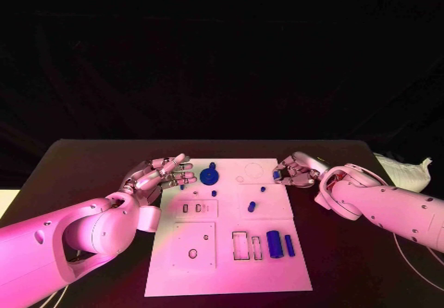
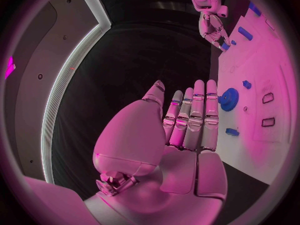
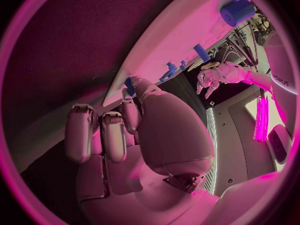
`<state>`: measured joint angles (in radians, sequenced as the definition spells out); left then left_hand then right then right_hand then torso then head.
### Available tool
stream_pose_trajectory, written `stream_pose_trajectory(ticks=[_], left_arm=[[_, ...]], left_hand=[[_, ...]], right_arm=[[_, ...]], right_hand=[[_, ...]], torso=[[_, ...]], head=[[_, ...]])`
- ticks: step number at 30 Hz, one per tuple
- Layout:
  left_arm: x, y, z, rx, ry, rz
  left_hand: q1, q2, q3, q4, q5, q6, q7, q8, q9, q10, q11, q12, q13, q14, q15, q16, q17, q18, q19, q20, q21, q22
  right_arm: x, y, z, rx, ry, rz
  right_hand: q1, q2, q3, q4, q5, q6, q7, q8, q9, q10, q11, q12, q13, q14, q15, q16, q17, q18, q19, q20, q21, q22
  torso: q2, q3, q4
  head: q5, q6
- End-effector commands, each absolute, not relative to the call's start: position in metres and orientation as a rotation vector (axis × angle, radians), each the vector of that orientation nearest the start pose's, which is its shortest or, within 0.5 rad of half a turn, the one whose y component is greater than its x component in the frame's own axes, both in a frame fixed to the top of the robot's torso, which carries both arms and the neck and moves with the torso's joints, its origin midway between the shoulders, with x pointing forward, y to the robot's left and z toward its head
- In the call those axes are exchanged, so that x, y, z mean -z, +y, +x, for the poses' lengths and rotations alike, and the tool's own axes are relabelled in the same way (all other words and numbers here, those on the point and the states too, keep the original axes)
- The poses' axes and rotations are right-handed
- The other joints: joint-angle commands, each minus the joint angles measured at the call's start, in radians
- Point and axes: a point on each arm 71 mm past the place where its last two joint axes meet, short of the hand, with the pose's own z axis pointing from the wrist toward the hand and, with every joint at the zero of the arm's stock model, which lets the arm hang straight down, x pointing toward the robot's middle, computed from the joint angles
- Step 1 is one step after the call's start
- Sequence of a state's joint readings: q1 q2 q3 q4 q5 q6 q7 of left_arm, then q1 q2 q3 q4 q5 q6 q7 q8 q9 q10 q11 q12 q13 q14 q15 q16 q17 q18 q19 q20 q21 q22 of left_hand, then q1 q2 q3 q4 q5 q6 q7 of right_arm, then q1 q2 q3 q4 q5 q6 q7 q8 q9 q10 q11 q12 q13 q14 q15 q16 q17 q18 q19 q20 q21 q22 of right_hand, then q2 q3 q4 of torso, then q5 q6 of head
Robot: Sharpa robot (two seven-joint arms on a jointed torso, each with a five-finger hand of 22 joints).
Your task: Assemble the parts on the task board
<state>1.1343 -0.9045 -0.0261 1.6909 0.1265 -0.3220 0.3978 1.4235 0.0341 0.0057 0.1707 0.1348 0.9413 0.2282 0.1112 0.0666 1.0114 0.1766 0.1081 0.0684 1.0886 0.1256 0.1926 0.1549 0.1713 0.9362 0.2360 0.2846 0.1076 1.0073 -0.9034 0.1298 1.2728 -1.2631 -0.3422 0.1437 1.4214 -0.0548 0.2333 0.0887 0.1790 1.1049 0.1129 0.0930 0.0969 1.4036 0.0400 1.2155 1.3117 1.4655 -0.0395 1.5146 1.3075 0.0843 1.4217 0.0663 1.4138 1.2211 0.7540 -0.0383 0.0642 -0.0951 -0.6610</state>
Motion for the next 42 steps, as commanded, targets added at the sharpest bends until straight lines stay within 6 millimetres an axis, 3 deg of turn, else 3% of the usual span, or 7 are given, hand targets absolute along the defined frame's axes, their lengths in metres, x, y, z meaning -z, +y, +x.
stream_pose_trajectory(ticks=[1,7,17,26,36,42], left_arm=[[0.192,0.19,0.447,1.671,1.455,-1.303],[0.192,0.191,0.447,1.67,1.456,-1.304],[0.193,0.191,0.448,1.665,1.455,-1.305],[0.194,0.192,0.451,1.66,1.45,-1.307],[0.198,0.199,0.456,1.638,1.433,-1.311],[0.199,0.202,0.458,1.63,1.426,-1.313]], left_hand=[[0.009,0.0,-0.001,-0.005,-0.003,0.003,0.006,-0.004,-0.001,0.006,0.001,-0.003,-0.001,0.007,0.001,-0.006,0.001,0.012,0.005,-0.001,-0.005,-0.001],[0.008,0.0,-0.001,-0.005,-0.003,0.003,0.006,-0.004,-0.001,0.005,0.001,-0.004,-0.001,0.007,0.001,-0.006,0.001,0.012,0.005,-0.001,-0.005,-0.001],[0.008,0.0,-0.002,-0.005,-0.003,0.002,0.006,-0.005,-0.002,0.005,0.002,-0.004,-0.001,0.007,0.001,-0.006,0.001,0.012,0.005,-0.001,-0.006,-0.001],[0.008,0.0,-0.002,-0.006,-0.003,0.002,0.007,-0.005,-0.002,0.005,0.002,-0.005,-0.001,0.007,0.001,-0.007,0.002,0.012,0.006,-0.001,-0.006,-0.002],[0.009,0.001,-0.001,-0.007,-0.003,0.001,0.007,-0.006,-0.002,0.005,0.002,-0.006,-0.001,0.007,0.001,-0.007,0.002,0.012,0.006,-0.001,-0.007,-0.002],[0.01,0.001,-0.001,-0.009,-0.003,0.001,0.007,-0.007,-0.002,0.005,0.002,-0.006,-0.001,0.007,0.001,-0.008,0.002,0.012,0.006,-0.001,-0.007,-0.003]], right_arm=[[0.23,-0.307,0.501,-0.692,1.638,0.141],[0.227,-0.306,0.501,-0.701,1.607,0.163],[0.215,-0.288,0.496,-0.731,1.56,0.214],[0.203,-0.228,0.483,-0.793,1.584,0.151],[0.202,-0.155,0.467,-0.816,1.618,-0.05],[0.211,-0.123,0.456,-0.795,1.628,-0.152]], right_hand=[[0.008,0.026,0.012,-0.006,-0.008,0.025,-0.01,0.015,0.009,0.014,-0.021,0.004,0.0,0.085,-0.009,0.007,0.164,-0.016,0.004,-0.007,0.004,0.002],[0.007,0.035,0.021,-0.015,-0.009,0.048,-0.02,0.026,0.017,0.017,-0.029,0.004,0.002,0.086,-0.017,0.007,0.166,-0.017,0.005,-0.014,0.005,0.004],[-0.053,0.023,0.003,0.002,0.018,0.06,-0.03,0.032,0.026,0.023,-0.038,0.002,0.003,0.086,-0.025,0.008,0.168,-0.017,0.006,-0.023,0.005,0.006],[-0.082,0.029,-0.005,0.017,0.022,0.061,-0.033,0.032,0.029,0.024,-0.04,-0.003,0.001,0.086,-0.028,0.007,0.167,-0.017,0.006,-0.026,0.004,0.003],[-0.082,0.034,-0.002,0.016,0.02,0.057,-0.033,0.029,0.03,0.025,-0.041,-0.003,0.001,0.085,-0.028,0.006,0.165,-0.016,0.006,-0.026,0.003,0.002],[-0.078,0.037,0.002,0.012,0.021,0.053,-0.032,0.027,0.03,0.022,-0.041,-0.01,-0.003,0.085,-0.029,0.003,0.161,-0.016,0.005,-0.027,0.003,0.002]], torso=[[0.0,0.0,0.0001],[0.0,0.0,-0.0002],[-0.003,-0.0013,-0.0012],[-0.017,-0.0058,0.0044],[-0.031,-0.0111,0.0167],[-0.031,-0.0115,0.0175]], head=[[0.0,-0.001],[0.0,0.0],[0.001,0.004],[0.005,-0.004],[0.022,-0.028],[0.025,-0.041]])
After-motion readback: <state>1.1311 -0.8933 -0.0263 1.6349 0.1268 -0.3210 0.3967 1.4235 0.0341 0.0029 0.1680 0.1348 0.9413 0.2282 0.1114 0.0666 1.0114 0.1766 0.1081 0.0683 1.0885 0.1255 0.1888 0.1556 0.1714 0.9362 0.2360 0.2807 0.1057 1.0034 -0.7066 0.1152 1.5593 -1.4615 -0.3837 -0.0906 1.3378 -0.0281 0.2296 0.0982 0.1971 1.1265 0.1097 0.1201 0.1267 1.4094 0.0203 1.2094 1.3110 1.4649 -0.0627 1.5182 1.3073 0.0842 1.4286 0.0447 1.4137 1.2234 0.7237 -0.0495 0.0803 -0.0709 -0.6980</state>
